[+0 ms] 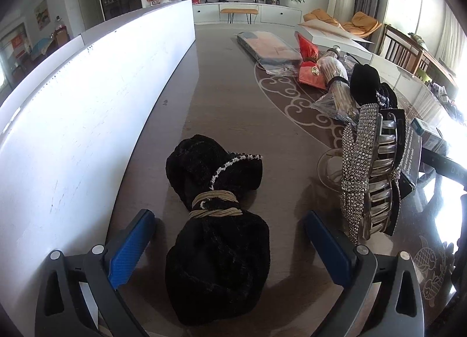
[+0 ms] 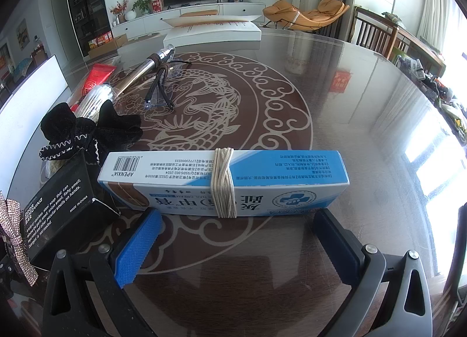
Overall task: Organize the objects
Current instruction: 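Reach the left tool into the pile and grasp the black velvet scrunchie, then grasp the silver rhinestone claw clip with the right tool while the left holds the scrunchie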
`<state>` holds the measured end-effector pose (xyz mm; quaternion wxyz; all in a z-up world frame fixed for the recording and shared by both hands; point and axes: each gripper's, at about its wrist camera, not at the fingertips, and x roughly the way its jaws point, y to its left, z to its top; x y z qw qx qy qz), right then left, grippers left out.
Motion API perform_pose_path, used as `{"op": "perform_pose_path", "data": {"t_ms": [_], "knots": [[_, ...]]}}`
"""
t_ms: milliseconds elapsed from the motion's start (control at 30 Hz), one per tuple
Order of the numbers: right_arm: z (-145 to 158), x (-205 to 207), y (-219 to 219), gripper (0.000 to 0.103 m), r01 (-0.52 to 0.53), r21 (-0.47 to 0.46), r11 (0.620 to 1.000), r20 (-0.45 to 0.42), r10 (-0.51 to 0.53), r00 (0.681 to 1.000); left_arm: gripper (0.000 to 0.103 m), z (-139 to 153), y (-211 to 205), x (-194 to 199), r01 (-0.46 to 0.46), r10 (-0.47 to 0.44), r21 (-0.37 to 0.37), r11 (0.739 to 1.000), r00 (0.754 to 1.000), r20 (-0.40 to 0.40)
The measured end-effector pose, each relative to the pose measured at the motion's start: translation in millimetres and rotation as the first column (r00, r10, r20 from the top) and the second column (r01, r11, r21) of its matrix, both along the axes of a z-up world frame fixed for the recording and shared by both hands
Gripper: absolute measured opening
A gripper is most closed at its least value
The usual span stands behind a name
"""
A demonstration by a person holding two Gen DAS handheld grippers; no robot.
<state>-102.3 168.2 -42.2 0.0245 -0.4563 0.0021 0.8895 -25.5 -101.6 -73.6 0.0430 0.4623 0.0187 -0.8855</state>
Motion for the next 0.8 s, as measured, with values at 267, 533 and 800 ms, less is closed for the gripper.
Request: {"op": "perform_pose_path", "data": {"t_ms": [267,533,800], "knots": [[0.0,-0.1,0.0,0.103,0.0,0.0,1.0,0.0,0.0,1.0,0.103,-0.4,0.2,0.1,0.0,0.0,0.0,1.0,1.0,0.0],[6.1,32.6,17.3,0.103,-0.211,0.001,0.977,0.022,0.211,0.977,0.103,-0.7,2.3,4.9,0.037,-0.037,0.001,0.999,0.999,0.007],[36.9,62.3,-26.0,0.103,-0.335,-0.177,0.925,0.079,0.353,0.932,0.088,2.9,2.0,14.5,0.125,-0.125,0.002,0.992,0.992,0.02]]}}
